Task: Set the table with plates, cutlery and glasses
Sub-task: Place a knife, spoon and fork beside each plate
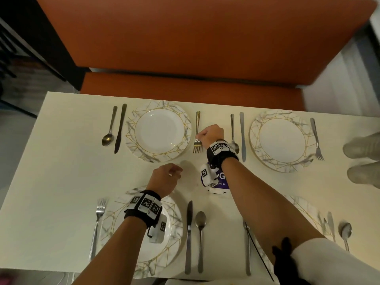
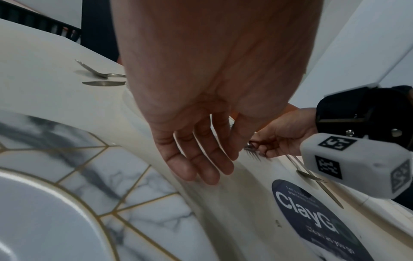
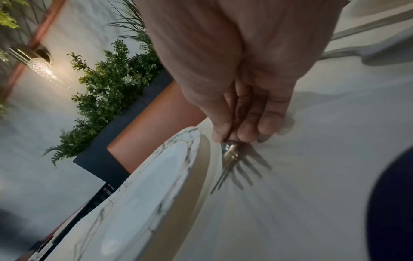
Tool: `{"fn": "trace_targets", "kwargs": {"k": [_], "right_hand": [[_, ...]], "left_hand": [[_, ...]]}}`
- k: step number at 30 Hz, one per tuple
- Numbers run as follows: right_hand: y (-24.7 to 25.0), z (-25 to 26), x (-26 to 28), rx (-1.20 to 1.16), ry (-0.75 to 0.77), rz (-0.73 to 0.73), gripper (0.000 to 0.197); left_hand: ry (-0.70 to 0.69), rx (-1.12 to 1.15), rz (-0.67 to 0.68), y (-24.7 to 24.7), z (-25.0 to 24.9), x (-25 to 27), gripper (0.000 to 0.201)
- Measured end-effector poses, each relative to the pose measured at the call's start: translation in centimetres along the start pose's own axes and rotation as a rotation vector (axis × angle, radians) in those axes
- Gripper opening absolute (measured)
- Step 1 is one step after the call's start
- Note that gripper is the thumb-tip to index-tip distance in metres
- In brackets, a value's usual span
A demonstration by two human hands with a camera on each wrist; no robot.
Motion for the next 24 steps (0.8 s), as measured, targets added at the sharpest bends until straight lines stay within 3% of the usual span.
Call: {"fn": "trace_targets", "kwargs": {"k": [24], "right_hand": [[-1.1,-0.3,-0.6,0.019,-0.07,-0.006,0.02]], "left_hand": [[0.007,0.022,-0.006,0.0,-0.2,-0.5,0.017]]}}
Point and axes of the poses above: each hand's wrist, its own x-axis away from the middle knuckle, its own y-axis out of the back of the hand, z = x × y, the point moved 9 cm from there along -x, towards the middle knuckle, and after that the axes turned 4 degrees about x, right-handed, at the moved point
